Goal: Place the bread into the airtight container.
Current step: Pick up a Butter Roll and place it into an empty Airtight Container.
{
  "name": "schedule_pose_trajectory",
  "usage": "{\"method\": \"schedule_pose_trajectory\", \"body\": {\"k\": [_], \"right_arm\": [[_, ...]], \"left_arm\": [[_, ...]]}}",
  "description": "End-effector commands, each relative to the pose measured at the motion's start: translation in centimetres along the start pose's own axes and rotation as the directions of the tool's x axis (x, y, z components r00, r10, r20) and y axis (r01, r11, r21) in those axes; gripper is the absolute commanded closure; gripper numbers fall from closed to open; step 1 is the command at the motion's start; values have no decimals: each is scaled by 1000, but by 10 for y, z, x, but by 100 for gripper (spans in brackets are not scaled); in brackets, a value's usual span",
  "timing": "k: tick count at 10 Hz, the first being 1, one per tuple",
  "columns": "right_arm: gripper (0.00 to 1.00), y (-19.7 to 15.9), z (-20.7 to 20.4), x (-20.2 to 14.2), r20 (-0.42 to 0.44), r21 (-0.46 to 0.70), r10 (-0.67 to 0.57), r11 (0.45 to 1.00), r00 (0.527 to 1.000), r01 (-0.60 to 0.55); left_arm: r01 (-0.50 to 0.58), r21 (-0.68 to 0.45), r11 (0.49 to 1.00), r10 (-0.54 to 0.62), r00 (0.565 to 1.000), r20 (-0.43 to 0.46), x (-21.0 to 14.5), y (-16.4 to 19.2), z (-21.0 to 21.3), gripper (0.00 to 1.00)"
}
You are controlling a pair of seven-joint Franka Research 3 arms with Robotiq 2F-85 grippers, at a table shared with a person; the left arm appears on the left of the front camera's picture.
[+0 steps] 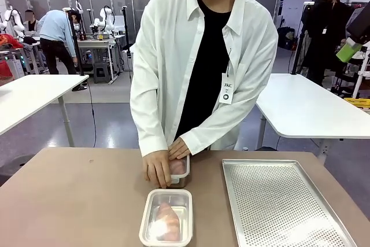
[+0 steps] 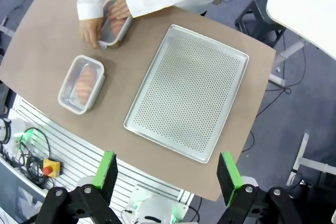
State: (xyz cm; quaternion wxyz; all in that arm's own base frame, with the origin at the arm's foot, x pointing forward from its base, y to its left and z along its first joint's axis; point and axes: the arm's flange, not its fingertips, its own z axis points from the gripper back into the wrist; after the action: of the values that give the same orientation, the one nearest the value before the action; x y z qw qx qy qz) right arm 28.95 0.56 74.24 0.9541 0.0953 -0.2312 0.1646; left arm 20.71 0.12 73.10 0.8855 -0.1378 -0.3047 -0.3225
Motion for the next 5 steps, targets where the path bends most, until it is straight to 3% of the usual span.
{"method": "schedule_pose_trajectory", "body": {"k": [1,5], "right_arm": [[5,-2,0,-1,6,13,16,1000,1000,-16],[5,-2,0,-1,6,13,16,1000,1000,-16]], "left_arm": [[17,-15,1000,-17,1000,3,1,0,0,0],[17,-15,1000,-17,1000,3,1,0,0,0]]}}
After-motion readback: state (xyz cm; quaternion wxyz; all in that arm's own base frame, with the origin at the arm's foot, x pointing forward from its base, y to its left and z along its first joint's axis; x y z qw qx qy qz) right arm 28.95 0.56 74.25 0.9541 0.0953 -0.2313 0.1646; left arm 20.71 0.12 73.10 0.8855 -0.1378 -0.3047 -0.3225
